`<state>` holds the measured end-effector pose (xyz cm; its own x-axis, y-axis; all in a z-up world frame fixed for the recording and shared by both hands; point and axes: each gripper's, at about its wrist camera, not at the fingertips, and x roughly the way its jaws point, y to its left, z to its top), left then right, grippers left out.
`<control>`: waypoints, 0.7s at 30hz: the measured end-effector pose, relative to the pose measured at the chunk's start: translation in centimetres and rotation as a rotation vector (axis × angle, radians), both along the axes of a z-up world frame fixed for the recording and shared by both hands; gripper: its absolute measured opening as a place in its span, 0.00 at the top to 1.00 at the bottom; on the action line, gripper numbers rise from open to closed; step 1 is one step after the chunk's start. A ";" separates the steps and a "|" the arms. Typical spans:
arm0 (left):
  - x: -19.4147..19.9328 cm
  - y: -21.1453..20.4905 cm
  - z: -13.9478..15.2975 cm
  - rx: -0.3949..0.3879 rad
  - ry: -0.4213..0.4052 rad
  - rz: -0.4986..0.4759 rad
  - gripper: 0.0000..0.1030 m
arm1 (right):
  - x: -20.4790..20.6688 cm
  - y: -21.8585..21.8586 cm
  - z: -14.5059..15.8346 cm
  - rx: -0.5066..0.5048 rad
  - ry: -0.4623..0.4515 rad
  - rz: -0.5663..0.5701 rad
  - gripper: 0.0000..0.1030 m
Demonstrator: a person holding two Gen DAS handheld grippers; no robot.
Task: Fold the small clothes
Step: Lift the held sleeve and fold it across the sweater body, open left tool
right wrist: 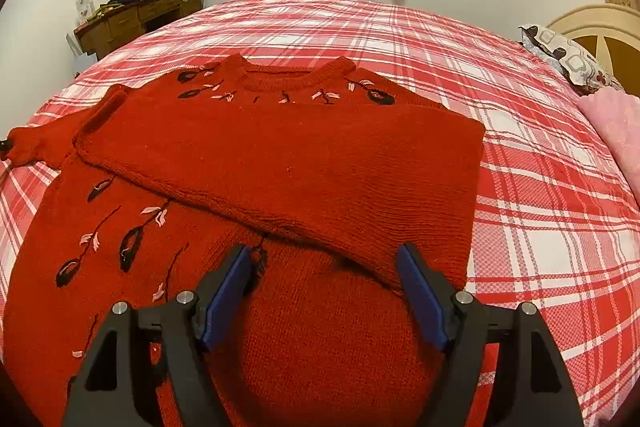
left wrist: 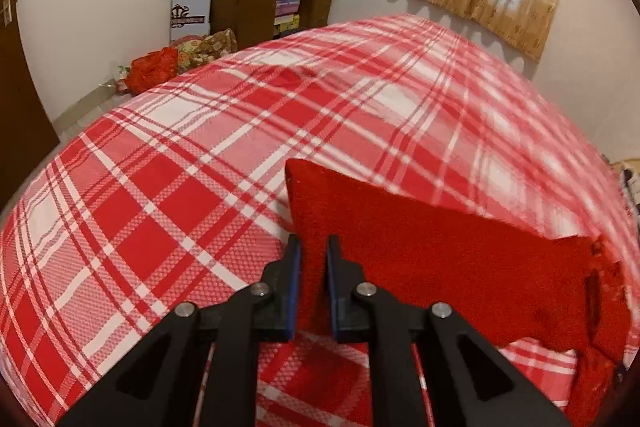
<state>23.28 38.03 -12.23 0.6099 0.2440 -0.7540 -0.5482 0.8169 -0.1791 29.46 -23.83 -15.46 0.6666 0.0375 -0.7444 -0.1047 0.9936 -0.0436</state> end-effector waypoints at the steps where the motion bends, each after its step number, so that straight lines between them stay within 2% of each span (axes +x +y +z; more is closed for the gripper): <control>1: -0.1 -0.1 0.4 0.001 -0.011 -0.006 0.88 | -0.1 -0.1 0.2 0.011 -0.006 -0.001 0.26; 8: -0.2 -2.2 3.6 0.043 -0.045 -0.053 0.89 | -1.9 -2.0 3.1 0.173 -0.065 -0.025 0.26; 12: 0.1 -3.4 5.8 0.043 -0.079 -0.083 0.89 | -3.3 -3.1 4.8 0.208 -0.094 -0.030 0.26; 18: 0.9 -5.4 9.4 -0.015 -0.144 -0.115 0.89 | -5.4 -5.2 5.2 0.253 -0.106 -0.058 0.25; 21: 1.2 -6.8 10.8 -0.017 -0.163 -0.134 0.89 | -6.4 -6.2 5.0 0.254 -0.119 -0.078 0.25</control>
<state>24.51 31.27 -1.45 0.7501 0.1406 -0.6462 -0.3978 0.8765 -0.2710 23.02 -29.98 -10.48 0.7572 0.1576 -0.6338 -0.0364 0.9791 0.2000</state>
